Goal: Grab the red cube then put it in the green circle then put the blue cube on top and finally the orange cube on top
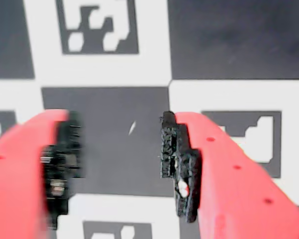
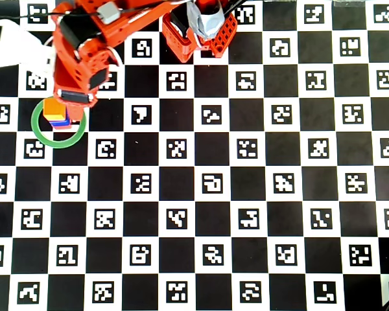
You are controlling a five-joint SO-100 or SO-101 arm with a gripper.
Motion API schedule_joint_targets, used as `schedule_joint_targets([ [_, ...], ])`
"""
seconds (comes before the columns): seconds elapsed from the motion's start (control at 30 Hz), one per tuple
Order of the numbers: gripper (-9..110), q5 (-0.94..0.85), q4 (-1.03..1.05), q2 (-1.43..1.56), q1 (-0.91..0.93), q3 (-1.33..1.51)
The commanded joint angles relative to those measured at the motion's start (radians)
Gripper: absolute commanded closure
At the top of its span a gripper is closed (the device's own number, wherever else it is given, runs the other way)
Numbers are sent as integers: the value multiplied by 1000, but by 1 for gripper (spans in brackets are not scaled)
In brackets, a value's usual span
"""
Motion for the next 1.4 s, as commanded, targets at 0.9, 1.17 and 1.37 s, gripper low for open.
schedule_joint_targets([
  [0.9, 107, -195, -439, 732, -764, 937],
  [1.17, 107, -342, -568, 957, -785, 1190],
  [1.37, 107, -382, -603, 1078, -799, 1328],
])
